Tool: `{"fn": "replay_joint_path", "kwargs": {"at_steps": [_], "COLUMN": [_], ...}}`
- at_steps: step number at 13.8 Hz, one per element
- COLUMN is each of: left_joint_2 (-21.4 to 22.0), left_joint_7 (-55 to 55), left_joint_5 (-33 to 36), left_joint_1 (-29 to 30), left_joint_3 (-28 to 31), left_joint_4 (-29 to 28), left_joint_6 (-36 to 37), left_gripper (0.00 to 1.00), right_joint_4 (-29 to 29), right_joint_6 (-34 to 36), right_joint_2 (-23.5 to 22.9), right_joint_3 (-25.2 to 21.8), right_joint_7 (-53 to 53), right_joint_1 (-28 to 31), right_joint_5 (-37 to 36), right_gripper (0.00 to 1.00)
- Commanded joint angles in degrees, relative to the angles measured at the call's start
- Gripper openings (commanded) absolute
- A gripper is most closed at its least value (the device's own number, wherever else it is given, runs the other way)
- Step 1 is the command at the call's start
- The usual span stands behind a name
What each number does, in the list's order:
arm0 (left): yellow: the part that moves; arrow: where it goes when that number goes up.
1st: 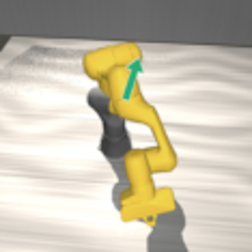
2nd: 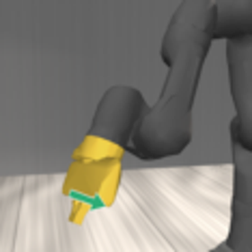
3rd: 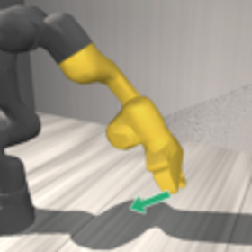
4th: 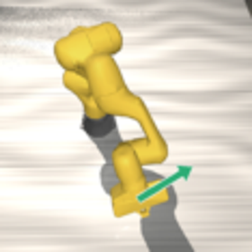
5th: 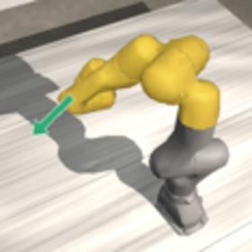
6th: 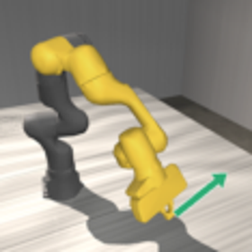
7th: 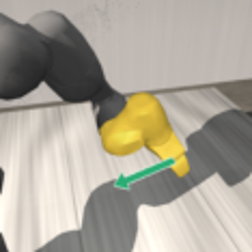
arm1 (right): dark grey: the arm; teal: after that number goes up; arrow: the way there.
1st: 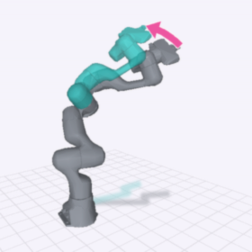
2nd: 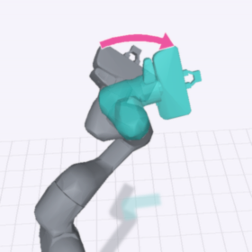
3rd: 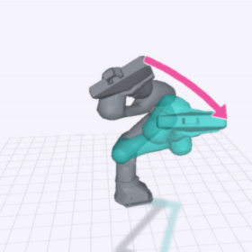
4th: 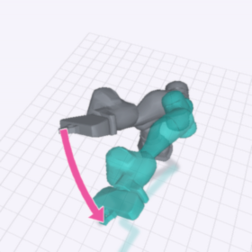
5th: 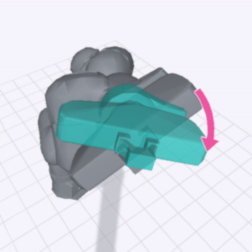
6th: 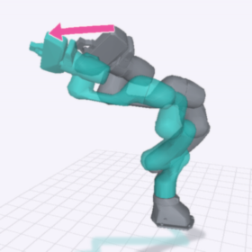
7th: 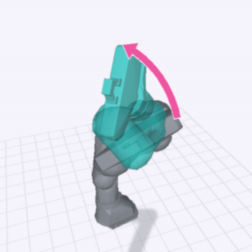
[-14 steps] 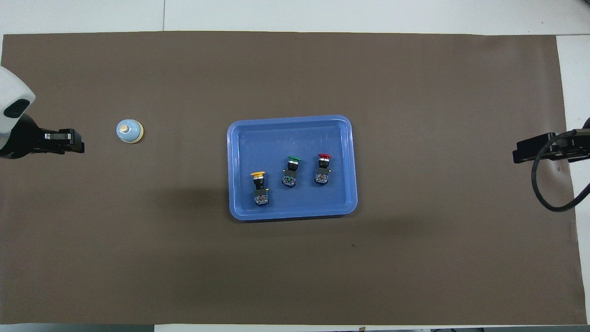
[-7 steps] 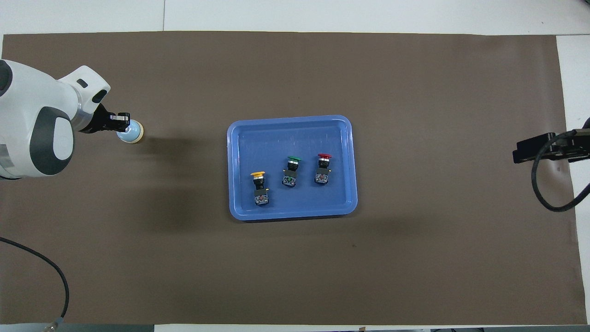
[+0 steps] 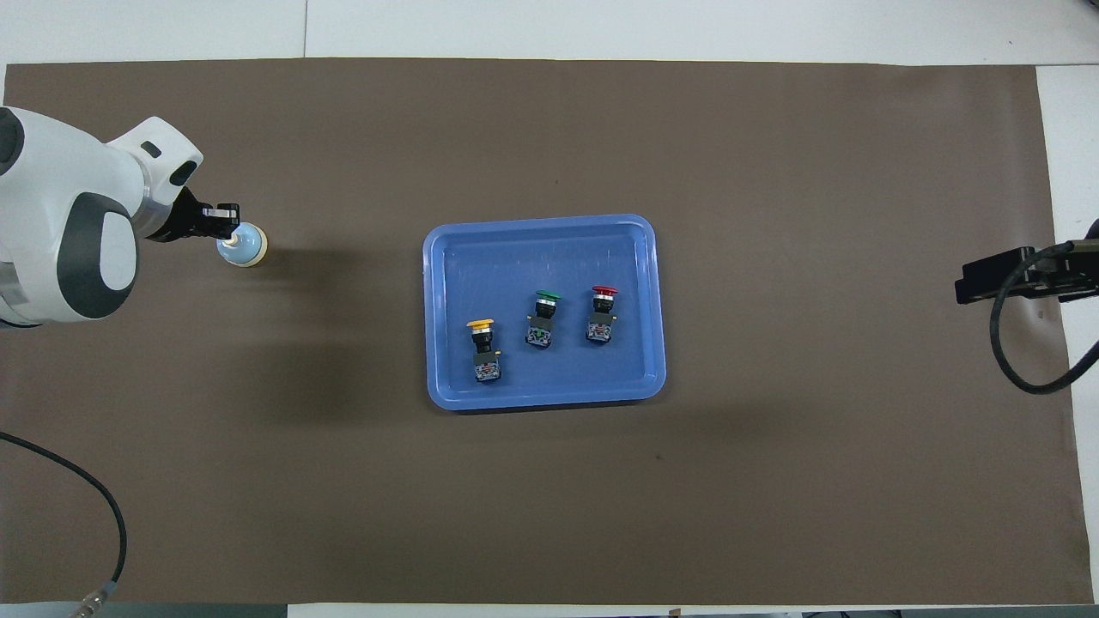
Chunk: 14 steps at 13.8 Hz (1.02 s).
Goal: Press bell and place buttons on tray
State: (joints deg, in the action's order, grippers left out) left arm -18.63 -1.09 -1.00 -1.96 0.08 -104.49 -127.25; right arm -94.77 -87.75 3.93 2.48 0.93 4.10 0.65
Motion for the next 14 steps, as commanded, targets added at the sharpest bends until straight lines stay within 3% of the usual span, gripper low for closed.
{"fn": "replay_joint_path", "kwargs": {"at_steps": [1,10,12,14], "left_joint_2": [-0.8,-3.3,-2.7,1.1], "left_joint_7": [0.1,0.2,0.2,0.5], "left_joint_5": [0.6,0.8,0.8,0.8], "left_joint_1": [0.0,0.3,0.2,1.1], "left_joint_3": [0.4,0.4,0.5,0.5], "left_joint_4": [0.6,-1.7,-0.6,1.3], "left_joint_6": [-1.4,-7.0,-4.6,2.7], "left_gripper": [0.0,0.0,0.0,0.0], "right_joint_4": [-0.7,-0.7,-0.7,-0.7], "right_joint_6": [0.2,0.2,0.2,0.2], "right_joint_2": [0.8,0.8,0.8,0.8], "right_joint_3": [0.1,0.2,0.1,0.2], "right_joint_7": [0.6,0.6,0.6,0.6], "right_joint_1": [0.3,0.3,0.3,0.3], "right_joint_5": [0.0,0.0,0.0,0.0], "right_gripper": [1.0,1.0,1.0,1.0]}}
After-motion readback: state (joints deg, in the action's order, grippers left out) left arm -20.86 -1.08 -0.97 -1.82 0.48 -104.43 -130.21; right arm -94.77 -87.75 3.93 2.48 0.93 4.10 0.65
